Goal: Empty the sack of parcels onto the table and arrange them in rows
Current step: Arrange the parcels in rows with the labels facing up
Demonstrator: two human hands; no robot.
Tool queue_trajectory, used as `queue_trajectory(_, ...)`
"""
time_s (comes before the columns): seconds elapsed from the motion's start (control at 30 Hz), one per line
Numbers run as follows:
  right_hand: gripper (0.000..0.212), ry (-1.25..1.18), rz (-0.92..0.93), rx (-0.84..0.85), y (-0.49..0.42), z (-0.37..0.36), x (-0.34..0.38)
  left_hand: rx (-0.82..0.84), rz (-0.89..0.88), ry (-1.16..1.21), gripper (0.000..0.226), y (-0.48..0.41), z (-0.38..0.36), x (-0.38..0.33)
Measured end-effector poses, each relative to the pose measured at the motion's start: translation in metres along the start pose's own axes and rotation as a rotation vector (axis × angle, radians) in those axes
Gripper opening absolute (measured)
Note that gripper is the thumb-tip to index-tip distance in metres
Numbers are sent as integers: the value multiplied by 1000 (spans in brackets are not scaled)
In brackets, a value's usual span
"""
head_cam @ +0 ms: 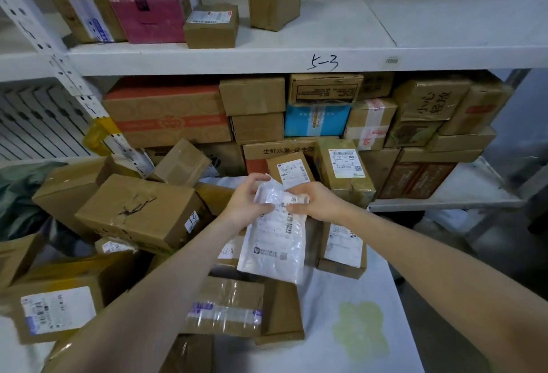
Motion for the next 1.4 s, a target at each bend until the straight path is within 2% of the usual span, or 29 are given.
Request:
queue_trajectory(0.1,32,28,-26,17,-14,15,-13,17,107,-291,49,-25,0,0)
queue_trajectory(0.23,19,30,-67,22,-28,30,-23,-35,144,-297,28,-42,5,0)
queue_trajectory(0.33,23,18,-104,49,-37,40,-27,29,192,-52,15,-50,4,1)
queue_trajectory(0.47,36,7,-126,-17,-50,52,-23,101,285,536,26,-57,-4,8)
queue_trajectory(0.53,33,1,-147,-16,-56,54,-21,23,317,554,17,-65,-5,8)
queue_trajectory(0.6,25,-75,-144,-69,-60,57,-18,-163,354,437,3,-75,-1,4)
queue_trajectory(0.67,13,-208,-125,-140,-66,62,-16,-271,402,436,7,-84,4,0)
queue_trajectory(0.73,8,-242,-151,-202,-71,73,-18,-146,379,607,17,-96,2,-3)
queue_trajectory(0.77,15,-202,-180,-223,-75,80,-19,-38,338,654,24,-102,0,-5)
queue_trajectory(0.8,22,-137,-218,-230,-79,87,-19,36,295,644,24,-108,0,-7)
queue_trajectory(0.83,27,-67,-252,-221,-82,93,-20,39,268,574,17,-112,0,-7)
queue_trajectory(0.93,27,89,-301,-221,-96,104,-19,-203,263,351,9,-137,9,-2)
queue_trajectory(1.0,23,188,-305,-314,-101,113,-20,-347,236,194,15,-153,15,0)
queue_trajectory(1.07,20,252,-299,-382,-100,123,-28,-375,228,81,21,-166,16,3)
queue_trajectory(1.2,23,409,-420,-492,-82,137,-55,-371,278,119,31,-184,10,13)
queue_trajectory(1.3,57,502,-520,-502,-74,134,-69,-324,307,156,38,-197,-7,20)
queue_trajectory(1.33,55,528,-511,-500,-74,130,-69,-318,314,165,38,-198,-13,20)
queue_trajectory(1.4,35,571,-401,-487,-78,120,-64,-295,334,164,40,-201,-21,22)
Point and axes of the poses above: each hand's wrist, its own y-axis away from the middle knuckle, its own z-axis out of the back of the hand, x = y × z, the point moved 4 cm from there along -y, towards the middle knuckle, and after that the axes turned 13 degrees about x, right-handed, at the moved point
